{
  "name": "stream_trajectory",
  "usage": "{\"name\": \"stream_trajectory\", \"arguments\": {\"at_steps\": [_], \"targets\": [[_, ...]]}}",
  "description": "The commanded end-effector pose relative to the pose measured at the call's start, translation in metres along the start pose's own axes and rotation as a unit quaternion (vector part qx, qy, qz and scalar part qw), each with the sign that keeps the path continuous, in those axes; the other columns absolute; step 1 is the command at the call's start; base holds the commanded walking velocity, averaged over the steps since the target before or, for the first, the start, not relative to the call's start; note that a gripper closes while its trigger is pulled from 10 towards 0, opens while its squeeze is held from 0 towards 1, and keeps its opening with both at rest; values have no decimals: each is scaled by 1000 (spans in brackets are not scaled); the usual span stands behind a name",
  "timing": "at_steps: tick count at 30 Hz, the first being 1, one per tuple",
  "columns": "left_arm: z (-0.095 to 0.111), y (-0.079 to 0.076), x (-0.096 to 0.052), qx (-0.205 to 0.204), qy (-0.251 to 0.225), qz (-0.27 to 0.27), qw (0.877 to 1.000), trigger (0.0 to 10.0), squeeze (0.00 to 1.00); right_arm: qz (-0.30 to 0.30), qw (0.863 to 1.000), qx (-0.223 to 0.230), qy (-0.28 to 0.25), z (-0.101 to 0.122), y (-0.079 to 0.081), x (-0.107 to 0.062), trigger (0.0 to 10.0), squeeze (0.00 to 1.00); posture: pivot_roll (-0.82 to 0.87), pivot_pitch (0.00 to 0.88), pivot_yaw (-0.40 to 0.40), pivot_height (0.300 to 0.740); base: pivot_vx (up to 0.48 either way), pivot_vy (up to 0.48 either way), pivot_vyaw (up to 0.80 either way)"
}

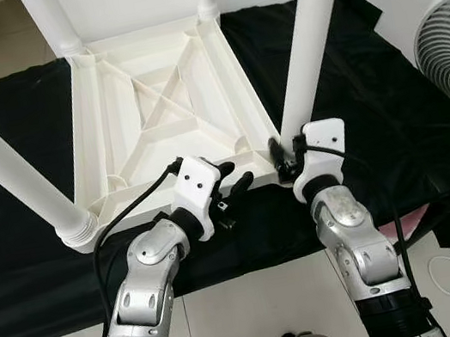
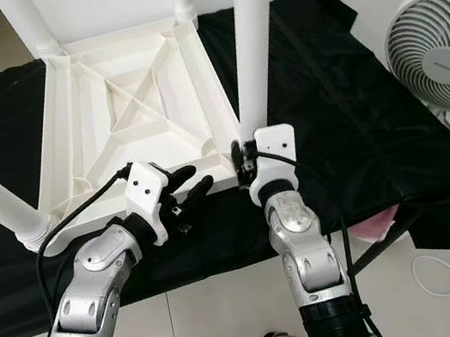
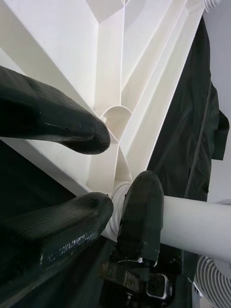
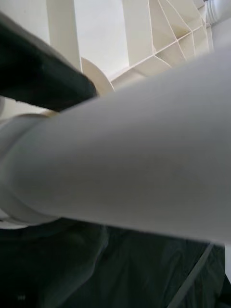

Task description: Building children table

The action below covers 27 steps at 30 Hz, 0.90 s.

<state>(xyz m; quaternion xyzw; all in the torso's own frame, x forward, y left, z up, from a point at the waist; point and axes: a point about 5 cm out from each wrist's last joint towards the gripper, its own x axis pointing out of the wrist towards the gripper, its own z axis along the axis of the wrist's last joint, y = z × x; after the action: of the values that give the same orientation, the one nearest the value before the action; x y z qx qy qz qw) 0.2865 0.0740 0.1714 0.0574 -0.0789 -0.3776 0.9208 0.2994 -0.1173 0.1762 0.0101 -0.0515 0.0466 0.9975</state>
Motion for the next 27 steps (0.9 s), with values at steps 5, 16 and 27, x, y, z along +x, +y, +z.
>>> {"name": "stream_trajectory", "arguments": {"at_steps": [5,16,27], "targets": [[-4,1,-3,9,9,10,1000,10000,0,34,999,-4,-4,2,-4,2,10000,1000,-130,119,39,740,0,0,0],[-5,-11,-5,16,13,-36,999,10000,0,235,970,-63,-12,6,-28,7,10000,0,-130,94,45,740,0,0,0],[-4,-20,-1,18,9,-58,998,10000,0,316,942,-111,-13,10,-43,24,10000,0,-129,96,43,740,0,0,0]]}}
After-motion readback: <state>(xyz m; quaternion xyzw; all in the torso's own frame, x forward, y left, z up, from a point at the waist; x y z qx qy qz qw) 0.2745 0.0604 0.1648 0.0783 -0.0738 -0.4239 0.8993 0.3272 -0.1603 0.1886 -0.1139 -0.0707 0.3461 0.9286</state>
